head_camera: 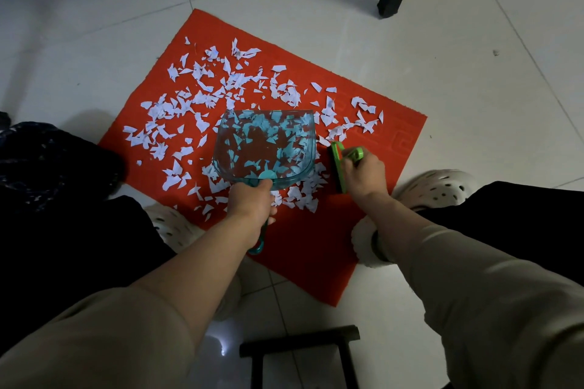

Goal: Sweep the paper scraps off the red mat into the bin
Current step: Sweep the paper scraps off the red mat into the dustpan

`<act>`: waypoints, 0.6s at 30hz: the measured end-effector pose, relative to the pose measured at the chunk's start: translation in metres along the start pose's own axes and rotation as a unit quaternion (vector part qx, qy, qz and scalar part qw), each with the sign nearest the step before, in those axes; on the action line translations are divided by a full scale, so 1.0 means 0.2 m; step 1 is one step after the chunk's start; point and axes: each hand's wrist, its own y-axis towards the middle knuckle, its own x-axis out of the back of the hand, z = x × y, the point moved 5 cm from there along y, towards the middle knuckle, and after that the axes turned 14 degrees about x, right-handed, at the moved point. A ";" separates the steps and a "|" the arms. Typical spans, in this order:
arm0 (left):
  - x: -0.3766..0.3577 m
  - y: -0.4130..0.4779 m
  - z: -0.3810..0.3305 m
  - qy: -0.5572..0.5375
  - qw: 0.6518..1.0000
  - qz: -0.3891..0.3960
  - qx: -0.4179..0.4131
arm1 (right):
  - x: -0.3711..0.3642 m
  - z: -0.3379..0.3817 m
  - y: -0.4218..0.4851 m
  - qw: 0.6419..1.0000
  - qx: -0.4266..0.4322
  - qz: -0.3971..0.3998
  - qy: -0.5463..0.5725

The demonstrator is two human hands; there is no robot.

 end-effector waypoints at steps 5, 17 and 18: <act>-0.02 0.00 0.00 0.003 1.000 -0.001 -0.002 | 0.10 -0.05 0.02 0.995 -0.025 -0.092 0.020; -0.10 0.05 -0.12 0.026 0.999 0.014 -0.020 | 0.32 -0.16 0.23 0.973 -0.075 -0.216 -0.017; -0.11 0.05 -0.13 0.028 0.999 0.014 -0.022 | 0.33 -0.17 0.25 0.973 -0.078 -0.215 -0.026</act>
